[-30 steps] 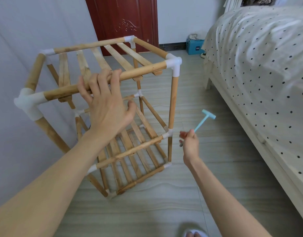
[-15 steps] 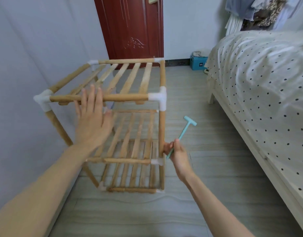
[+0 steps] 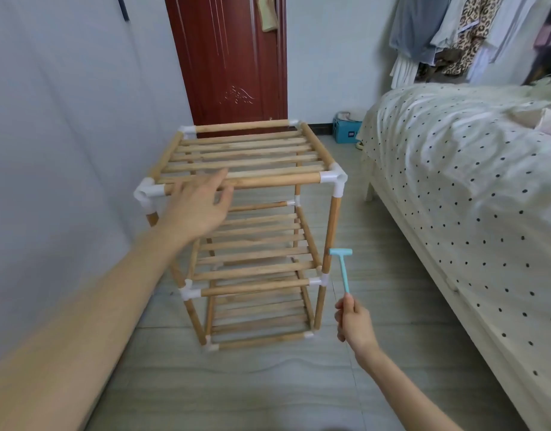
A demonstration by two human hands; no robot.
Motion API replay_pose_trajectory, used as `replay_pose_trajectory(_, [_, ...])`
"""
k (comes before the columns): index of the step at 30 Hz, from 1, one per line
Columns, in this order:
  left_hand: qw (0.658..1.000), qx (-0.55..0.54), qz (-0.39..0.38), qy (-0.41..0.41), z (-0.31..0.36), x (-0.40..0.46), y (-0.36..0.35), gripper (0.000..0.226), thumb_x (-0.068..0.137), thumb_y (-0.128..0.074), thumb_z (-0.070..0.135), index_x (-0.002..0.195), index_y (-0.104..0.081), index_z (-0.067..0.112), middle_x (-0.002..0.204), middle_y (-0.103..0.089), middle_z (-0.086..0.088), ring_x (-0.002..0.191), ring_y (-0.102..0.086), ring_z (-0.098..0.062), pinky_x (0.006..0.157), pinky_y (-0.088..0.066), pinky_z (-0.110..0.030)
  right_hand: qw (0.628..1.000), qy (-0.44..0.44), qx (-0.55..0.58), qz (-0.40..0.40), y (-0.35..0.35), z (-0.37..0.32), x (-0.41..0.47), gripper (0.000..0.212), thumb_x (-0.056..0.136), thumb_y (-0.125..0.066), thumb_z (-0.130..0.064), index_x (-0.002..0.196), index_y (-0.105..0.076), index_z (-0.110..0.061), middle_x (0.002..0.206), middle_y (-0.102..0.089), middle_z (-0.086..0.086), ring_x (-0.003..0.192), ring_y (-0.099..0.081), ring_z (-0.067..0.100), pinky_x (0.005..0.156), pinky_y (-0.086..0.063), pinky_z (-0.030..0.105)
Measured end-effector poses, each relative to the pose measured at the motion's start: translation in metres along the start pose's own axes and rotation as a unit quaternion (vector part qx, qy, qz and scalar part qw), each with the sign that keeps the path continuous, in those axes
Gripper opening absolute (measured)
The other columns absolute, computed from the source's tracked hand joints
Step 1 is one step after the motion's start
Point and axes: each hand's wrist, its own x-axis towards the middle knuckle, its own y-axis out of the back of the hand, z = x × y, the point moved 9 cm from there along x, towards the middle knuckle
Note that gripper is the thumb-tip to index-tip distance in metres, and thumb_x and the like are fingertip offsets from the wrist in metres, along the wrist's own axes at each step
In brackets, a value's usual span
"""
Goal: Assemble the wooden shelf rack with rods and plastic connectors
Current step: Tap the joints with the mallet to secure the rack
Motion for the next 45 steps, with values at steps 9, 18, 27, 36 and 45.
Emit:
replay_pose_trajectory(9, [0.988, 0.15, 0.002, -0.023, 0.001, -0.002, -0.032, 0.06, 0.095, -0.018, 0.053, 0.147, 0.008, 0.038, 0.156, -0.011, -0.004, 0.141, -0.006, -0.027, 0.112, 0.003, -0.056, 0.994, -0.041, -0.055, 0.089, 0.058, 0.035, 0.03, 0.035, 0.102, -0.031, -0.027, 0.079, -0.051, -0.009, 0.06, -0.041, 0.004, 0.051, -0.036, 0.017, 0.045, -0.029, 0.027])
replay_pose_trajectory(18, [0.987, 0.151, 0.045, -0.028, 0.011, -0.003, -0.036, 0.064, 0.092, -0.021, 0.054, 0.148, 0.003, 0.035, 0.152, -0.017, -0.007, 0.137, -0.014, -0.032, 0.109, -0.002, -0.06, 0.993, -0.093, 0.062, -0.02, 0.003, 0.062, 0.018, 0.036, 0.103, -0.028, -0.019, 0.069, -0.036, -0.016, 0.043, -0.03, -0.006, 0.031, -0.025, 0.006, 0.031, -0.02, 0.016])
replay_pose_trajectory(27, [0.989, 0.121, 0.077, -0.036, 0.017, -0.006, -0.038, 0.062, 0.091, -0.029, 0.054, 0.147, -0.008, 0.035, 0.149, -0.023, -0.009, 0.135, -0.017, -0.034, 0.107, 0.0, -0.064, 0.989, -0.099, 0.06, 0.088, 0.017, 0.057, 0.029, 0.032, 0.103, -0.03, -0.02, 0.073, -0.041, -0.014, 0.054, -0.03, -0.001, 0.031, -0.029, 0.005, 0.032, -0.022, 0.017])
replay_pose_trajectory(36, [0.988, 0.123, 0.087, -0.035, 0.019, -0.007, -0.037, 0.065, 0.088, -0.032, 0.053, 0.147, -0.012, 0.033, 0.147, -0.026, -0.01, 0.134, -0.018, -0.035, 0.107, 0.0, -0.064, 0.992, -0.075, -0.033, 0.093, 0.021, 0.077, 0.016, 0.029, 0.101, -0.033, -0.025, 0.091, -0.052, -0.006, 0.066, -0.044, -0.001, 0.056, -0.04, 0.013, 0.052, -0.035, 0.026])
replay_pose_trajectory(45, [0.988, 0.122, 0.091, -0.029, 0.019, -0.007, -0.04, 0.064, 0.091, -0.039, 0.051, 0.146, -0.011, 0.034, 0.148, -0.024, -0.009, 0.135, -0.016, -0.035, 0.108, 0.002, -0.063, 0.898, 0.32, -0.278, 0.118, 0.028, -0.035, -0.008, 0.021, 0.098, -0.039, -0.024, 0.083, -0.046, -0.011, 0.05, -0.04, -0.008, 0.035, -0.035, 0.01, 0.035, -0.022, 0.018])
